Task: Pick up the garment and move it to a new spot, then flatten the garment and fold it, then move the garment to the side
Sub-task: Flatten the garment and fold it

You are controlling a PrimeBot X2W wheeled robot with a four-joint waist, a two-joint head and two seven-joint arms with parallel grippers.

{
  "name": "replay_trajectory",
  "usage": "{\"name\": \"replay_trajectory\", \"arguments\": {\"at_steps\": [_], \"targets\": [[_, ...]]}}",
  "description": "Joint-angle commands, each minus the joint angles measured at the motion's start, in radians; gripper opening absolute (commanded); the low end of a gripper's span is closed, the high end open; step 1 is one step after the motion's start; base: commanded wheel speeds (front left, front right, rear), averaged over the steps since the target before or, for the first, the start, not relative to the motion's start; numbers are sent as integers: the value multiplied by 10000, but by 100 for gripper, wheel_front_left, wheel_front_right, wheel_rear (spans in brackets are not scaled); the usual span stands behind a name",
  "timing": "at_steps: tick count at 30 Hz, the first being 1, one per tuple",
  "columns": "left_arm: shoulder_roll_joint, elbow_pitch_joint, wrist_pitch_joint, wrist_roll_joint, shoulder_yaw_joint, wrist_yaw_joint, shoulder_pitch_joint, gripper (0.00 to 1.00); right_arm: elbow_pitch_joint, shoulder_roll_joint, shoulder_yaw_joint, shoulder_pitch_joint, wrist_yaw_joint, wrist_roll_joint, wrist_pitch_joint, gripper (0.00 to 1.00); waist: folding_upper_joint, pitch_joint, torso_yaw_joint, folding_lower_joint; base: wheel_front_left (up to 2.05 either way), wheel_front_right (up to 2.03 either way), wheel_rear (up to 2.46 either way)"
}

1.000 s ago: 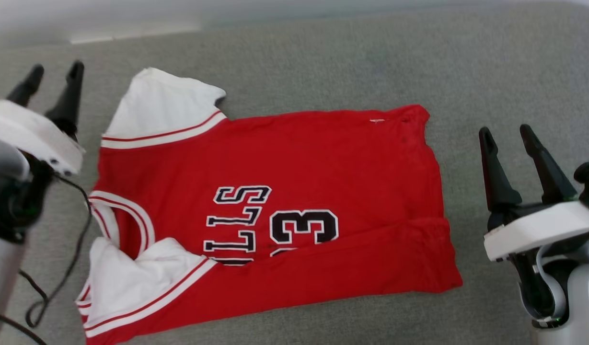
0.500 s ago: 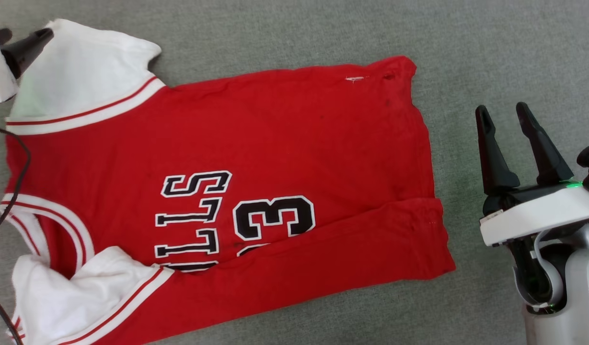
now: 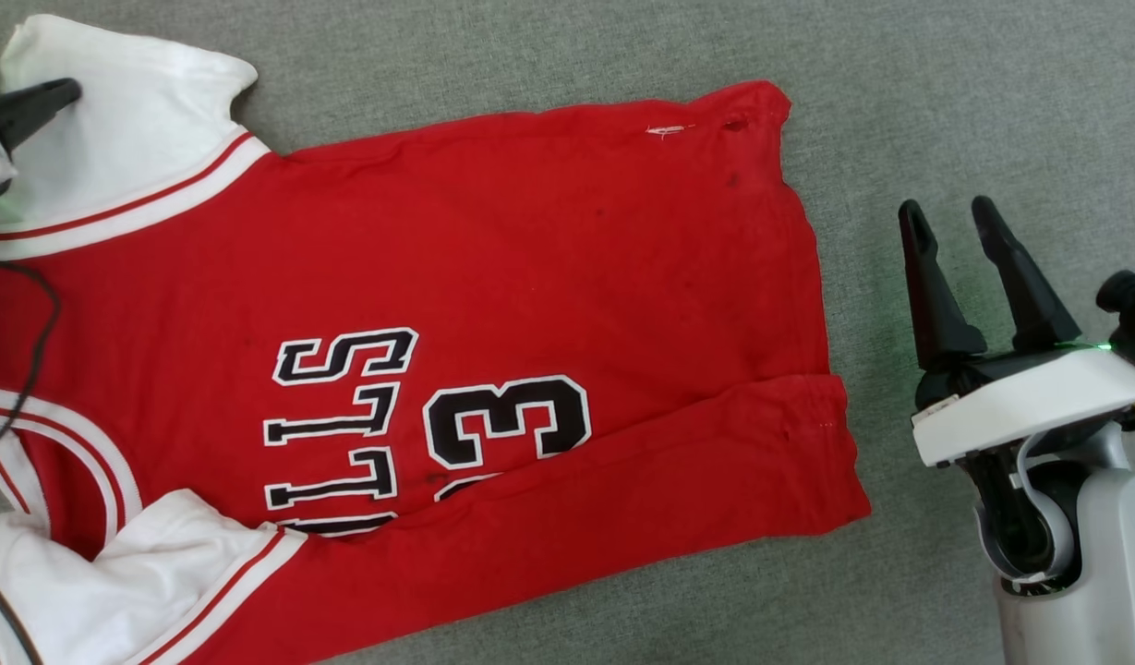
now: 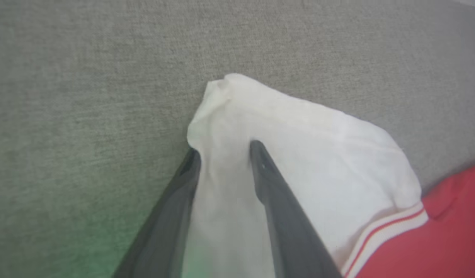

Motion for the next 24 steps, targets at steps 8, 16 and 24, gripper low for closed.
{"name": "replay_trajectory", "arguments": {"at_steps": [8, 16, 24], "targets": [[-478, 135, -972, 275, -320, -73, 73, 0, 867, -209, 153, -900, -2, 878, 1165, 100, 0, -465, 290, -1, 0, 0, 0], [-779, -238, -1907, 848, -816, -79, -453, 0, 2977, -1118, 684, -2881, 0, 1762, 3610, 100, 0, -936, 1099, -1, 0, 0, 0], [-907, -981, -2287, 922, -1416, -80, -651, 0, 5091, -1601, 1066, -4737, 0, 1604, 5370, 100, 0, -902, 1827, -1, 0, 0, 0]]}}
